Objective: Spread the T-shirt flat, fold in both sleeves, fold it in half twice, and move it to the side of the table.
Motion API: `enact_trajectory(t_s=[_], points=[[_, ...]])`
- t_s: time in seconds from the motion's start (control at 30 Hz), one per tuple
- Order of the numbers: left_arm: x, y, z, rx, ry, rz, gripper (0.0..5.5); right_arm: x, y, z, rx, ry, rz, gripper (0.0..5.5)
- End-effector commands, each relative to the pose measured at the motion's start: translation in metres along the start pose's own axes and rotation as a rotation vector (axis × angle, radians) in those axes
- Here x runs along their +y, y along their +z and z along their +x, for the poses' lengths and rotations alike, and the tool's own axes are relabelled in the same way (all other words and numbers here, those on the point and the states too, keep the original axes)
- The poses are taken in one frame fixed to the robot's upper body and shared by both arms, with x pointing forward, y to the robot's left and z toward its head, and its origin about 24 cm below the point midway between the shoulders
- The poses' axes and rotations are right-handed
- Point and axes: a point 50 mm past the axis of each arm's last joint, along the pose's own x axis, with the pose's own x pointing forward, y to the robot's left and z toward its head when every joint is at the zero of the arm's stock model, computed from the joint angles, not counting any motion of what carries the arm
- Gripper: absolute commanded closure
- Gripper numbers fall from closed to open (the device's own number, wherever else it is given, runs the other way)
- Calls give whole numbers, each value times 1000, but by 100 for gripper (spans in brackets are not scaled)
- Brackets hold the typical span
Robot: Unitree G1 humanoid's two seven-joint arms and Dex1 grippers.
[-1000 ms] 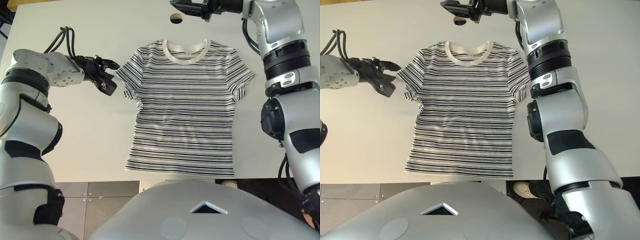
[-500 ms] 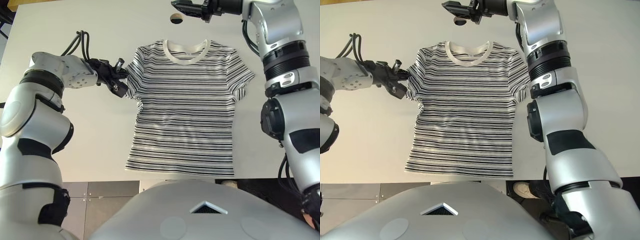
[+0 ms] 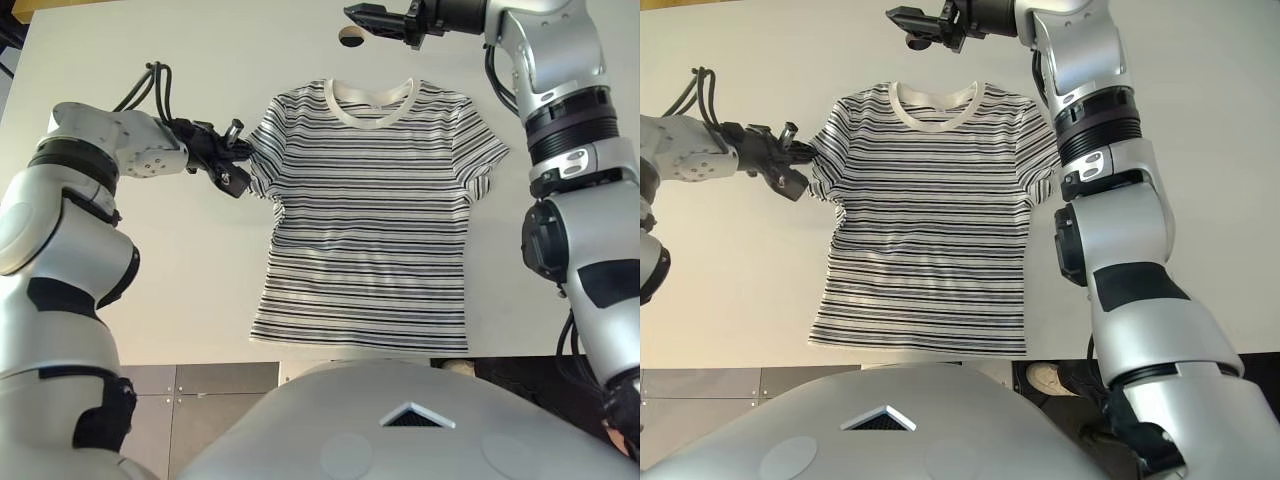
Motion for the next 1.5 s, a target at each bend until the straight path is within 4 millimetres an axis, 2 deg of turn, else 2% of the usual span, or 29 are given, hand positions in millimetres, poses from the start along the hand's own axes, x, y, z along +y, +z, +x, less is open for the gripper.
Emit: enact_trajectory(t_s=[0.03, 0.17, 0.37, 0.6, 0.7, 0.83, 0.93, 1.17, 1.33, 1.5], points=[[-20, -2, -11, -7, -110, -20, 539, 2, 1, 1, -5, 11, -7, 244], [-14, -10, -24, 9, -78, -39, 539, 3, -1, 1, 0, 14, -6, 244], [20, -20, -34, 36, 82, -36, 539, 5, -4, 1, 10, 21, -1, 244], [43, -21, -43, 10, 156, -7, 539, 5, -7, 1, 21, 24, 4, 244], [53, -12, -34, -44, 164, 15, 539, 5, -7, 1, 19, 21, 9, 244], [50, 9, -13, -149, 102, 49, 539, 4, -8, 0, 22, 16, 16, 244], [54, 19, -3, -184, 89, 56, 539, 4, -10, -1, 25, 13, 22, 244], [69, 23, 6, -185, 102, 49, 539, 6, -14, -1, 32, 11, 32, 244], [80, 20, 12, -153, 150, -43, 539, 7, -20, -2, 46, 4, 40, 244], [70, 25, 28, -132, 73, -132, 539, 6, -21, -2, 47, -3, 45, 244]])
